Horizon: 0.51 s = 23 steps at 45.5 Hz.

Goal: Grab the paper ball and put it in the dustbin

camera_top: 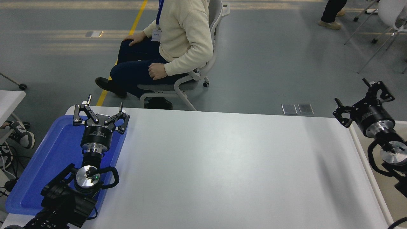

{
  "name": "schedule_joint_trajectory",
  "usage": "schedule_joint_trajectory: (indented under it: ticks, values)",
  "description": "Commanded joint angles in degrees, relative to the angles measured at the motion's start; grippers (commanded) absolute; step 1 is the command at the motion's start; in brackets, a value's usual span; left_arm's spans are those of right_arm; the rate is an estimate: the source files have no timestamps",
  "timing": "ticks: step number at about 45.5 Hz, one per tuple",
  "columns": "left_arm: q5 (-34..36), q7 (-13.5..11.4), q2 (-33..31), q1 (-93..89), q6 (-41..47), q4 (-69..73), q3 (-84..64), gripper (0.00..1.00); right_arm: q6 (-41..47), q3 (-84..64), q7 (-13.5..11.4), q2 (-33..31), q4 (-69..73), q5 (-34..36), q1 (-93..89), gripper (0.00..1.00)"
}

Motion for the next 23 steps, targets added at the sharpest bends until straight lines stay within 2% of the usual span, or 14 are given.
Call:
schedule_joint_trajectory:
  ticks: [1, 23]
  values:
    - [-0.02, 0.00, 0.00, 0.04, 0.00, 0.00, 0.00, 1.00, 0.61, 1.06, 0.10, 3.11, -1.92, -3.19, -1.53, 1.00]
    - [-0.02, 0.00, 0.00, 0.04, -0.09, 0.00, 0.00, 1.00, 1.58, 0.97, 0.09, 8.64, -1.74, -3.02, -3.46, 1.00]
